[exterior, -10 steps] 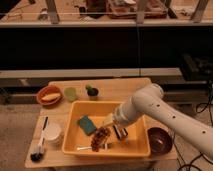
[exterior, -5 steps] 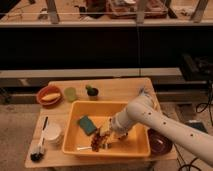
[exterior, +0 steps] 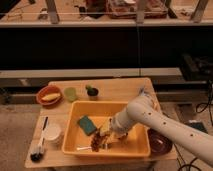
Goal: Place fork in purple bowl
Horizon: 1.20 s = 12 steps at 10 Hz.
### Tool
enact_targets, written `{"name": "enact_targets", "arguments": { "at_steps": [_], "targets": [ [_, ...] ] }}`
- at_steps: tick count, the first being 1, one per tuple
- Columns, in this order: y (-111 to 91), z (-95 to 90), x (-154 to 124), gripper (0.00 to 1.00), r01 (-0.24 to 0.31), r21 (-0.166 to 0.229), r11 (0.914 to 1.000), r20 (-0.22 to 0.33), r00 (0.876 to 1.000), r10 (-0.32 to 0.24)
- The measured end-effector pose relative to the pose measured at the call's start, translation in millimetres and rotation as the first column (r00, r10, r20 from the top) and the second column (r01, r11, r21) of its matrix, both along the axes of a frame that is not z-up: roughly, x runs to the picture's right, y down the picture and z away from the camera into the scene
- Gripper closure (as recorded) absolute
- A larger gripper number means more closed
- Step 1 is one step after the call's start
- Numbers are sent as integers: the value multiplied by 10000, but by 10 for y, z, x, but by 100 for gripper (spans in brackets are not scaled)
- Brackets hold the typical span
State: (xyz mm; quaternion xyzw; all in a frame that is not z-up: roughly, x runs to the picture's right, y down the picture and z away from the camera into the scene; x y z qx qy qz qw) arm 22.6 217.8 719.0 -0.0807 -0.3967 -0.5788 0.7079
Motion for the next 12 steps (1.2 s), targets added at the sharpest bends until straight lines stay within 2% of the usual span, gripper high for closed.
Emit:
{"name": "enact_targets", "arguments": {
  "at_steps": [2,3,7,12],
  "targets": [
    [2,7,12,46,-8,-35,10000,-45,10000,8],
    [23,47,16,46,11,-173,9998,-74,10000,-12],
    [249,328,78,46,222,-550,9982,-270,9994,-237],
    [414,486,39,46,455,-888,9950,-464,9977,-498]
  ]
}}
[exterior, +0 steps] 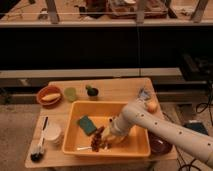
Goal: Place fork in purple bowl
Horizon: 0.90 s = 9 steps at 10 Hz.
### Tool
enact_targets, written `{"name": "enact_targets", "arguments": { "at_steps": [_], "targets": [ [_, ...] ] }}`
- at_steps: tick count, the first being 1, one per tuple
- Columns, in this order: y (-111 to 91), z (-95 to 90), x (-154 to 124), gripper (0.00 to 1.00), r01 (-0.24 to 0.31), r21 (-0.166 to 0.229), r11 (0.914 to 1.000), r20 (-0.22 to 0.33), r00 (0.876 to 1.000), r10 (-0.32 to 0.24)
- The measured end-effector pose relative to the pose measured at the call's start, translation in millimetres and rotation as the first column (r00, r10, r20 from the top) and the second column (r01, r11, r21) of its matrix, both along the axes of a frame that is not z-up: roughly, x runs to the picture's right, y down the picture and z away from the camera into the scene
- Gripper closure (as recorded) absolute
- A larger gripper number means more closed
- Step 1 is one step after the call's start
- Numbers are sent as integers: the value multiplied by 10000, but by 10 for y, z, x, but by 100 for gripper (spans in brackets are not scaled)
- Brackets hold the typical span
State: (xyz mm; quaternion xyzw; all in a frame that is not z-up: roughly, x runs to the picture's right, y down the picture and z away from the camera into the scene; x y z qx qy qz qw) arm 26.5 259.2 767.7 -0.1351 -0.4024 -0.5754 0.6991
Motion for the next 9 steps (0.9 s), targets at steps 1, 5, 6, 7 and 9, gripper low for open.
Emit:
{"name": "enact_targets", "arguments": {
  "at_steps": [1,5,6,7,9],
  "targets": [
    [16,11,-7,46,28,-10,10000,-2,10000,-28],
    [130,66,-69,46,135,-33,9999,113,9998,-134],
    [152,78,-77,46,125,-49,9999,135,9998,-124],
    [168,86,-76,46,119,-59,9999,137,9998,-118],
    [167,85,-75,46,128,-56,9999,141,9998,-128]
  ]
}}
